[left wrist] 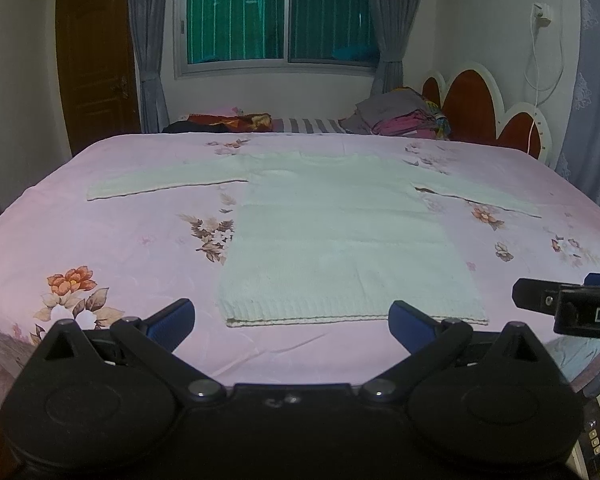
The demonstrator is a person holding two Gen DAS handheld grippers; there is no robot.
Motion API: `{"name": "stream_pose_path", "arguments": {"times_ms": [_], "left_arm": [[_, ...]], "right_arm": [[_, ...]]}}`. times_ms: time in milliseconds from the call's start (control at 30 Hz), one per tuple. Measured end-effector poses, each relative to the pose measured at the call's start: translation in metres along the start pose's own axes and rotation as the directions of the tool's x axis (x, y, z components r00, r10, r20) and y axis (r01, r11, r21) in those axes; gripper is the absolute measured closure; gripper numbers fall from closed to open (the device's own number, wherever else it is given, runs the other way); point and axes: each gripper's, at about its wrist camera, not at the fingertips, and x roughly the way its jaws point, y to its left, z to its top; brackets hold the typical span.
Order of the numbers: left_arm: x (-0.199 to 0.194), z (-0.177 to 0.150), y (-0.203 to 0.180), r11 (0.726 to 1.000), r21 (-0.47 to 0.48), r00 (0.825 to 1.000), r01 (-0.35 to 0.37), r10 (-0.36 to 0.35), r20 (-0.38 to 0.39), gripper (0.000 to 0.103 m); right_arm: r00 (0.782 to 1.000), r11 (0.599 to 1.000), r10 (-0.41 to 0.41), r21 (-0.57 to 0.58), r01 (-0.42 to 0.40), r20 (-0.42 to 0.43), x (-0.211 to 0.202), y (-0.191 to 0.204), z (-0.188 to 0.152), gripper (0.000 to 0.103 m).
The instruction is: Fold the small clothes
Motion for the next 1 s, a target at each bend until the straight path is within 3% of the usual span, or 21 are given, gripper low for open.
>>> {"name": "stream_pose_path", "arguments": {"times_ms": [1000], "left_arm": [[-0.0015, -0.002, 0.0002, 1.0, 0.003, 1.0, -0.001, 0.001, 0.009, 0.0]], "right_arm": [[1.0, 1.0, 0.002, 0.001, -0.002, 0.002, -0.0004, -0.0011, -0.0001, 0.0]]}}
